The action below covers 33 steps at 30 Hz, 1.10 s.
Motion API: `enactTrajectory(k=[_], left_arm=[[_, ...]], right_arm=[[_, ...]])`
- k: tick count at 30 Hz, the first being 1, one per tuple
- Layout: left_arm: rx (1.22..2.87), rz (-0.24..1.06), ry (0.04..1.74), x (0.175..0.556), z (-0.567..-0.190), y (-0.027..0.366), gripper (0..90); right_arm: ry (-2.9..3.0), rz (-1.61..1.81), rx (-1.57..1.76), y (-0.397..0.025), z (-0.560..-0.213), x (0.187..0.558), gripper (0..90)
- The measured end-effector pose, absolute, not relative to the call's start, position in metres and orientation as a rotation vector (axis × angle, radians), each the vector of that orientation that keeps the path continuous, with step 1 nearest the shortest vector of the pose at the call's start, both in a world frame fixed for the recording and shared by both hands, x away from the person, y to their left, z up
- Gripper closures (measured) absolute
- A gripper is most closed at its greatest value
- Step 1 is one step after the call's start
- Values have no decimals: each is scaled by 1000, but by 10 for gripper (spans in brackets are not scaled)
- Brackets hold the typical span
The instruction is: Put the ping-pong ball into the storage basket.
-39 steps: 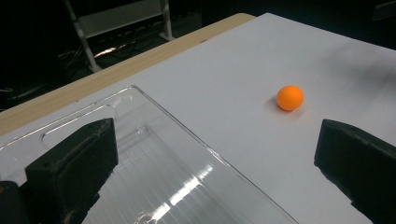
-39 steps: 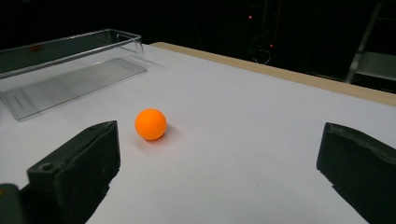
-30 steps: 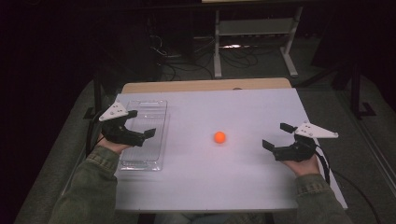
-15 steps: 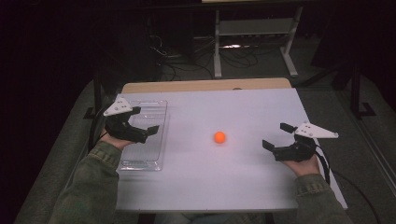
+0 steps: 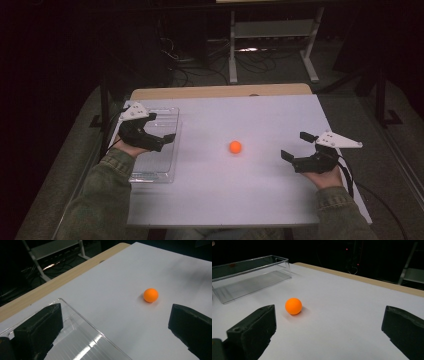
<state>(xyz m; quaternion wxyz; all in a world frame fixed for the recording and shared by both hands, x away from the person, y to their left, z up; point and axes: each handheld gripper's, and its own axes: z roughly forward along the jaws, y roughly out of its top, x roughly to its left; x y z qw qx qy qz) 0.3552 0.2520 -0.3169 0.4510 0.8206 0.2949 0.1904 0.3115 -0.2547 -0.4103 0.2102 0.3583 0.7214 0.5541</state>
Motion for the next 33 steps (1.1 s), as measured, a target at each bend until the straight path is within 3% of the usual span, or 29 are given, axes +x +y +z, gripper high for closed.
enactTrajectory(k=[33], left_arm=[[2107, 442, 653, 370, -308, 218, 0]], right_arm=[[2023, 1547, 980, -253, -410, 311, 0]])
